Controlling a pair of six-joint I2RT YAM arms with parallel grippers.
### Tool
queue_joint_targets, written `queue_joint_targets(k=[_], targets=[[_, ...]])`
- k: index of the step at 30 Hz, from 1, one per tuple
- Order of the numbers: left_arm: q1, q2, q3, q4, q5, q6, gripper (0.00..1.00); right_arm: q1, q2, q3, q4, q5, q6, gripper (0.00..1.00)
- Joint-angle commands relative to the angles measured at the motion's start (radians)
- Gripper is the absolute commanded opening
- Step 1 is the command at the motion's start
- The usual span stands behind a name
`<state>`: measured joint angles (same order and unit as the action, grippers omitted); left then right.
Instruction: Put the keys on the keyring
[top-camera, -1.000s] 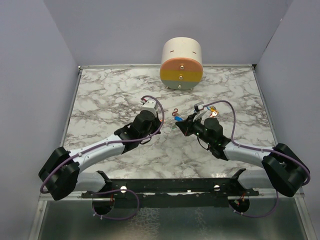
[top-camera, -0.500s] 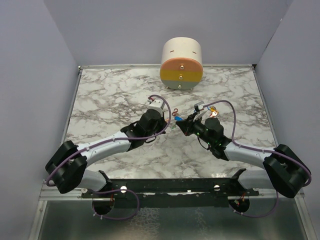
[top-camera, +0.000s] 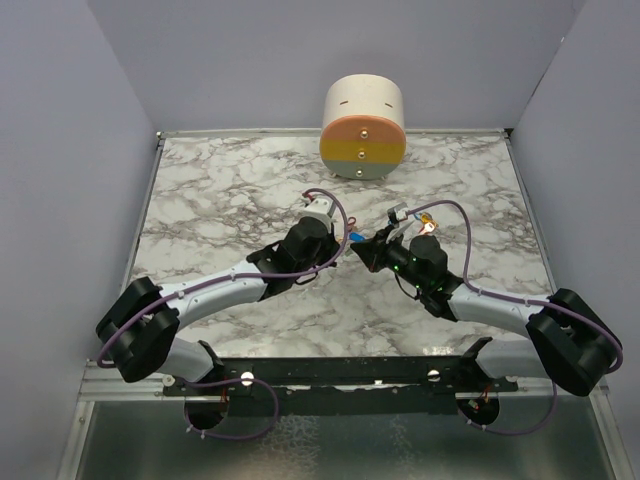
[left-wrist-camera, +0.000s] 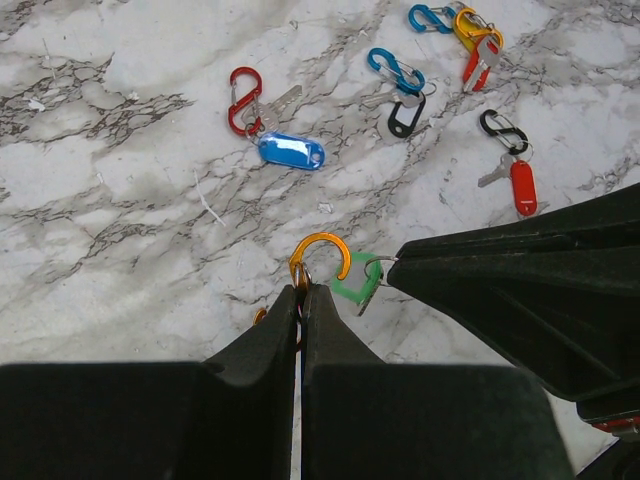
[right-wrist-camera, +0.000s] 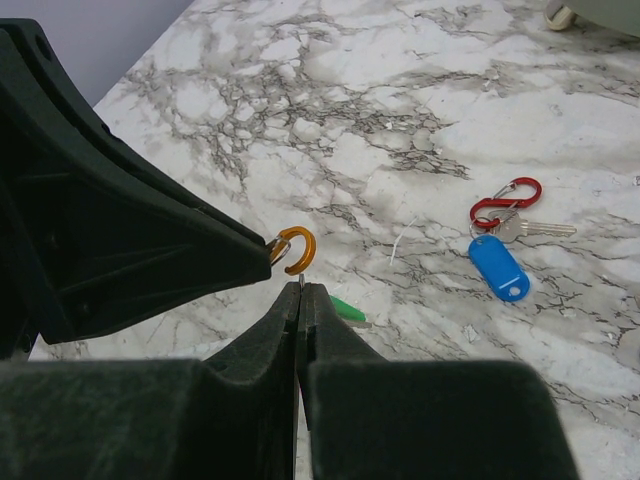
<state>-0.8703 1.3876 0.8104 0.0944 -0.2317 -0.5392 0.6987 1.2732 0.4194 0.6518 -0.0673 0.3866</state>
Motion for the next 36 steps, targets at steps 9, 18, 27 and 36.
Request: queue_joint_targets(k=[9,18,27,36], targets=[[-0.017,0.020,0.038,0.023,0.014,0.009,0.00,0.003,-0.002,0.001,0.046,-0.039,-0.025,0.01],[-0.018,0.030,0.050,0.022,0.014,0.013,0.00,0.004,0.014,0.004,0.049,-0.055,-0.025,0.01],[-0.025,0.025,0.055,0.019,0.017,0.015,0.00,0.005,0.020,0.002,0.054,-0.046,-0.027,0.01],[-0.032,0.013,0.054,0.013,0.019,0.017,0.00,0.005,0.014,0.001,0.042,-0.018,-0.043,0.01]])
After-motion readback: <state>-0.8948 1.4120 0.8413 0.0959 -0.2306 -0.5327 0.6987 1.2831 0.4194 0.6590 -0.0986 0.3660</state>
